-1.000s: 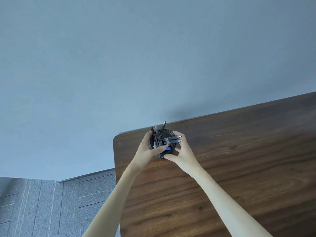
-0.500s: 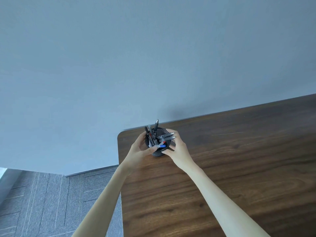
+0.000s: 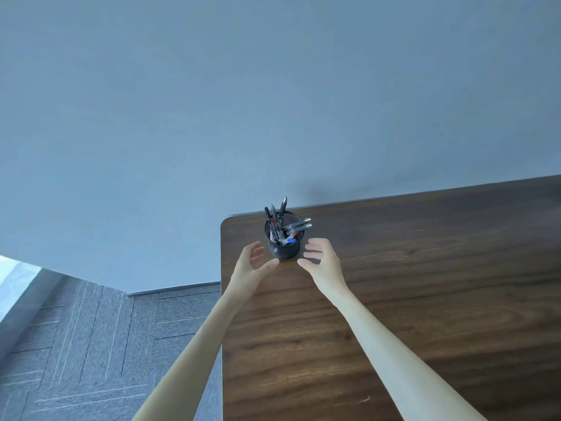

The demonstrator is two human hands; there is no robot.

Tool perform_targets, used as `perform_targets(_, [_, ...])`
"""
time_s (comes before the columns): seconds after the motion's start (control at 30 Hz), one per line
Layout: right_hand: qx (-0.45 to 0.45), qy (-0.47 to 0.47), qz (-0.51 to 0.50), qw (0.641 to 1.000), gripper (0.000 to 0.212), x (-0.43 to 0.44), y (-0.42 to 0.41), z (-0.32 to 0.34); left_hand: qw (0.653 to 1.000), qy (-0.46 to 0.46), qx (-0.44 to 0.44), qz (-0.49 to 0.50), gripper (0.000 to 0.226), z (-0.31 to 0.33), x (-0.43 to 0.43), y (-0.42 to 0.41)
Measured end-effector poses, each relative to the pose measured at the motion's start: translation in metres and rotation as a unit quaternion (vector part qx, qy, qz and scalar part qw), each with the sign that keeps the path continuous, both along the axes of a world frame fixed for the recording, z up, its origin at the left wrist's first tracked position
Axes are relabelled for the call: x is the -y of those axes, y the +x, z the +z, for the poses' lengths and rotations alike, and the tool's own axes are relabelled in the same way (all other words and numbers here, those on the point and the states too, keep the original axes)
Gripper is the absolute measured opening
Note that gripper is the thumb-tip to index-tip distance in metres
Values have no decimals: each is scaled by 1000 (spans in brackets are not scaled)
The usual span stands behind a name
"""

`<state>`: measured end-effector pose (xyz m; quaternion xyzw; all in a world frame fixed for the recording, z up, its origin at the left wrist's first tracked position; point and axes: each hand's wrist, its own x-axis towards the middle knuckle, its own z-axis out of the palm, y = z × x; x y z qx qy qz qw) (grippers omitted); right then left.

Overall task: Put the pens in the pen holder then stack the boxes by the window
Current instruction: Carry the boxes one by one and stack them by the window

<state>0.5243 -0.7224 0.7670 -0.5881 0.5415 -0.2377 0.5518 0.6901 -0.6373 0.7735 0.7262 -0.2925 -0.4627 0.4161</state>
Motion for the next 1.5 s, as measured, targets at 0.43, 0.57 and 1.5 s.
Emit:
perform_targets(0.43, [0,-42,-4,999,12,-117,-45,51,997,-42,28,-51,16,44,-102,-38])
perform_targets(0.57, [8,-65,-4,998,13,-183,-66,60,996,-57,21,-58,19,49,-178,-61])
perform_targets(1.5, [-53,-38,38,997,15,-442,-325,49,999,-13,1,-36,19,41,-443,-315])
